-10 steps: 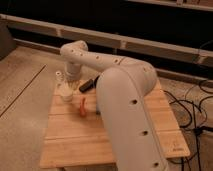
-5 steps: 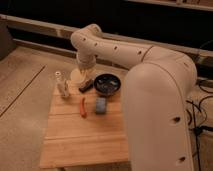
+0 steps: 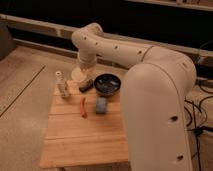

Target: Place the ceramic cup in the ceramic bowl

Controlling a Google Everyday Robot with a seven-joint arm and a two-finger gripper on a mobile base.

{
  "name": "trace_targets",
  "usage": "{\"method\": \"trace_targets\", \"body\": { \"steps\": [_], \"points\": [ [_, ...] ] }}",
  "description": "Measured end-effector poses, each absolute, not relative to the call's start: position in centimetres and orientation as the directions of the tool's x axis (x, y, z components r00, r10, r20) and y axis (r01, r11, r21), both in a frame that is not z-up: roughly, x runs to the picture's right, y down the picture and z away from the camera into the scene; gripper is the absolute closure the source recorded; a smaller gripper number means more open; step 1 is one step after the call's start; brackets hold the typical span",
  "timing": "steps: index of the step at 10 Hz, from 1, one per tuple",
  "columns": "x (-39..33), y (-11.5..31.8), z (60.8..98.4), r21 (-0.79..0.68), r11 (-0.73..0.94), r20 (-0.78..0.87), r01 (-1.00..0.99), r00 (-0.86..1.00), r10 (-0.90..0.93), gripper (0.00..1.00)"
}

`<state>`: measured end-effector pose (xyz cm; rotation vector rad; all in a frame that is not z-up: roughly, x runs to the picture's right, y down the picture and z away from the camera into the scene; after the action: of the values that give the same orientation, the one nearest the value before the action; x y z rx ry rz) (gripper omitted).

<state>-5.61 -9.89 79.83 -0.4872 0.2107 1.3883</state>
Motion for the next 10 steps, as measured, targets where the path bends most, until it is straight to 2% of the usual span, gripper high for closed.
{"method": "trace_targets", "body": {
  "steps": [1,5,10],
  "points": [
    [-1.7,-10.7,80.2,-0.16,0.037,-0.432,-0.986,0.104,0.896,1.0],
    [5.0,-11.9,81.8,-0.109,-0.119,-0.433,-0.987,-0.061,0.899,1.0],
    [5.4,-12.0,86.9,-0.175,-0.17,-0.441,-0.97,-0.077,0.894,1.0]
  ]
}}
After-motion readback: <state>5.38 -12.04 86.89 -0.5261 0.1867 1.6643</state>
